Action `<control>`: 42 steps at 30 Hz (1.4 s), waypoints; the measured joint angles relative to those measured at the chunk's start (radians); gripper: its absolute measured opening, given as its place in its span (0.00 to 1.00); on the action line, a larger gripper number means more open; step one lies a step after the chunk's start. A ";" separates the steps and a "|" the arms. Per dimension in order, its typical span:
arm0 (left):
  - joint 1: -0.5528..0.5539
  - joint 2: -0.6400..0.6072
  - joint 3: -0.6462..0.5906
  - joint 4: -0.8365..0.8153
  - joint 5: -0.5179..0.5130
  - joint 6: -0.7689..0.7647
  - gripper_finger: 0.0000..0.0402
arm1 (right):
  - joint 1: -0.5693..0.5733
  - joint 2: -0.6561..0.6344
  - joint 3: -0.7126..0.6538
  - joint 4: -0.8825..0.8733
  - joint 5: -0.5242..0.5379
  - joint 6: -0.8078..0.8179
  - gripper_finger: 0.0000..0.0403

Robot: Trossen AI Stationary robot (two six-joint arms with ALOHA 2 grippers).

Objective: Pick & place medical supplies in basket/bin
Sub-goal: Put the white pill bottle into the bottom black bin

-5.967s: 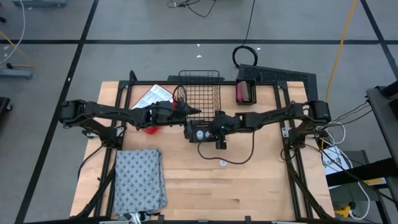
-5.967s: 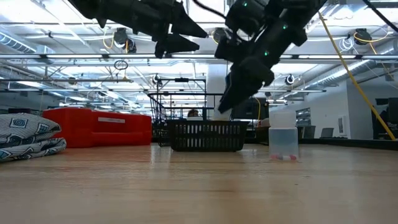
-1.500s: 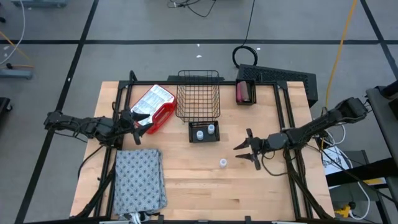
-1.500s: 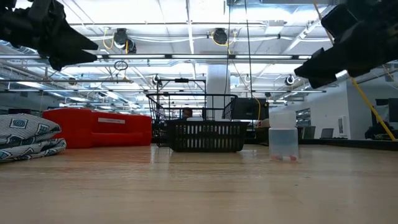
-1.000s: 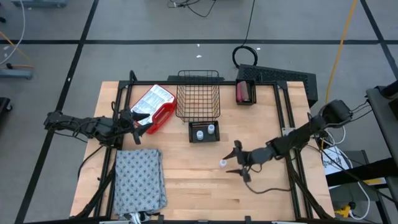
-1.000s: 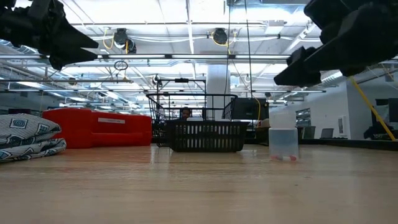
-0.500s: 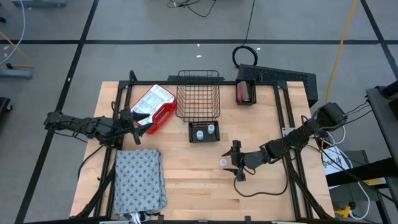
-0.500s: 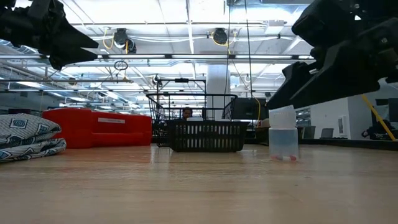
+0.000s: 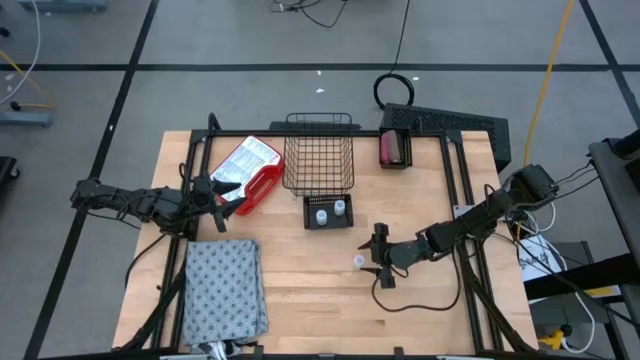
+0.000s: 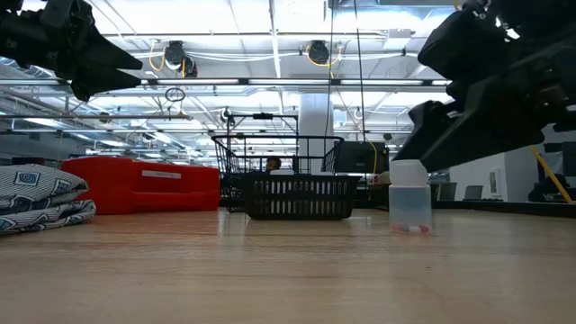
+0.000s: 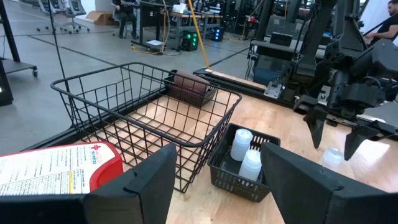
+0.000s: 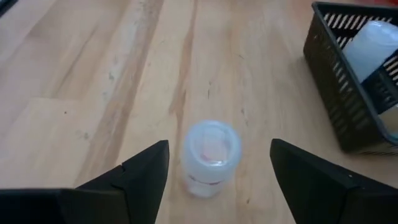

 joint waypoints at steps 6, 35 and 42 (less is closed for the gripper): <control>0.000 0.000 0.000 0.000 0.000 0.000 0.61 | -0.005 0.000 0.000 0.001 -0.053 0.000 0.65; 0.000 0.000 0.000 0.000 0.000 0.000 0.61 | -0.005 0.000 -0.001 0.001 0.010 0.000 0.63; 0.000 0.000 0.000 0.000 0.000 0.000 0.61 | -0.006 0.000 -0.001 0.001 0.008 0.000 0.63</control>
